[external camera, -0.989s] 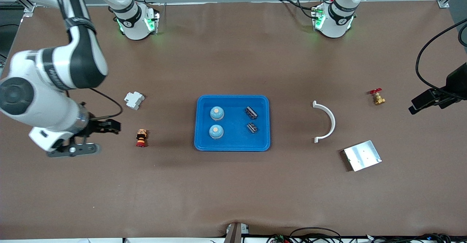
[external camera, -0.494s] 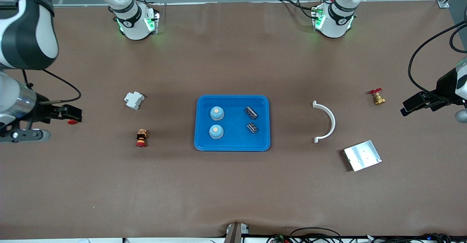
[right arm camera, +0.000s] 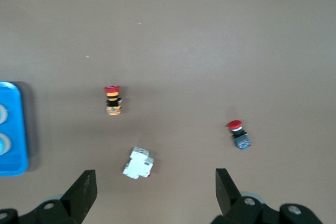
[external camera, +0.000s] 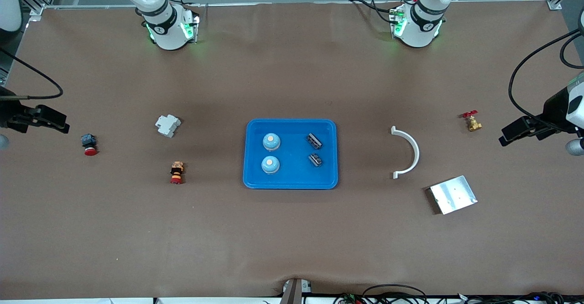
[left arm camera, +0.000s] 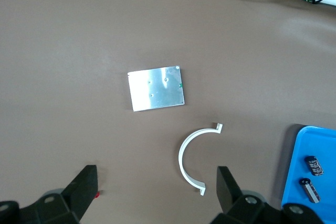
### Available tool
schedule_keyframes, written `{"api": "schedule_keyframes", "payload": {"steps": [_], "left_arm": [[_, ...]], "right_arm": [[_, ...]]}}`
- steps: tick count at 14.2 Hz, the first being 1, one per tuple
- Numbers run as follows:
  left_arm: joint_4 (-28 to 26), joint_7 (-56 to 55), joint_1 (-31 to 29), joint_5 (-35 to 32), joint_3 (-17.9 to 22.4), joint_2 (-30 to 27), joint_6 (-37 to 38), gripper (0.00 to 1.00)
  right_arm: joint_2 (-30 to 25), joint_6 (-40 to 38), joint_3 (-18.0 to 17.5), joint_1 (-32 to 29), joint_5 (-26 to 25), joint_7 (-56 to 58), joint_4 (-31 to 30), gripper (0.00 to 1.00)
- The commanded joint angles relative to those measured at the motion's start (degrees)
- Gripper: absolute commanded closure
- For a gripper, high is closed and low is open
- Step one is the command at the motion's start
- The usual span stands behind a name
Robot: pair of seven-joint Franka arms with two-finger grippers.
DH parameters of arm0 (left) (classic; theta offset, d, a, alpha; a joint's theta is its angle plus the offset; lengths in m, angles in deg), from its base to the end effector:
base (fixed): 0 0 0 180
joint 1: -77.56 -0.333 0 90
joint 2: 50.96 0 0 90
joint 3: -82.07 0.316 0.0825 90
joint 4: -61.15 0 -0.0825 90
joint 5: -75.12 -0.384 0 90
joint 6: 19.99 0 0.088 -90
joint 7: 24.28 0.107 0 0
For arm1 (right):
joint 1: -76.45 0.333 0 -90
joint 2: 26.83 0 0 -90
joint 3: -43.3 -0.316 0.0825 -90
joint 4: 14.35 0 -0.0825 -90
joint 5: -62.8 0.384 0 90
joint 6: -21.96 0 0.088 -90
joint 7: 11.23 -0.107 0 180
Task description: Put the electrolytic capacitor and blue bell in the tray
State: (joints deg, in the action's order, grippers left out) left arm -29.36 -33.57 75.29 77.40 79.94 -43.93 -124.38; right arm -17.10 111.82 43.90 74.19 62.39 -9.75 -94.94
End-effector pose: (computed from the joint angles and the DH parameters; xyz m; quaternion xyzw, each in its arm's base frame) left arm 0.6122 -0.0005 0.5723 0.9943 0.0861 0.0578 0.0265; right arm 0.6055 -0.0304 0.6032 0.9999 -0.0120 -0.0042 0.0043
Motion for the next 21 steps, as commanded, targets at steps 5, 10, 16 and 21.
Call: {"api": "schedule_keyframes", "payload": {"steps": [5, 10, 16, 21], "left_arm": [[1.04, 1.2, -0.01, -3.52, -0.25, -0.44, 0.77, 0.0], [1.74, 1.2, -0.18, -3.34, -0.25, -1.49, 0.77, 0.0], [1.21, 1.2, -1.41, -3.52, -2.27, -3.42, 0.86, 0.0], [-1.16, 0.85, -3.17, -3.25, -3.59, -5.62, 1.29, 0.0]], "right_arm": [[-6.2, 0.49, -1.39, -1.7, 1.21, -0.16, -5.1, 0.0], [-11.22, 3.47, -1.39, -1.78, 1.12, -0.34, -10.98, 0.0], [-11.84, 3.48, -1.48, -1.7, 0.94, -0.33, -12.4, 0.0], [-11.67, 3.57, -1.65, -1.43, 0.94, -0.33, -12.49, 0.0]]}}
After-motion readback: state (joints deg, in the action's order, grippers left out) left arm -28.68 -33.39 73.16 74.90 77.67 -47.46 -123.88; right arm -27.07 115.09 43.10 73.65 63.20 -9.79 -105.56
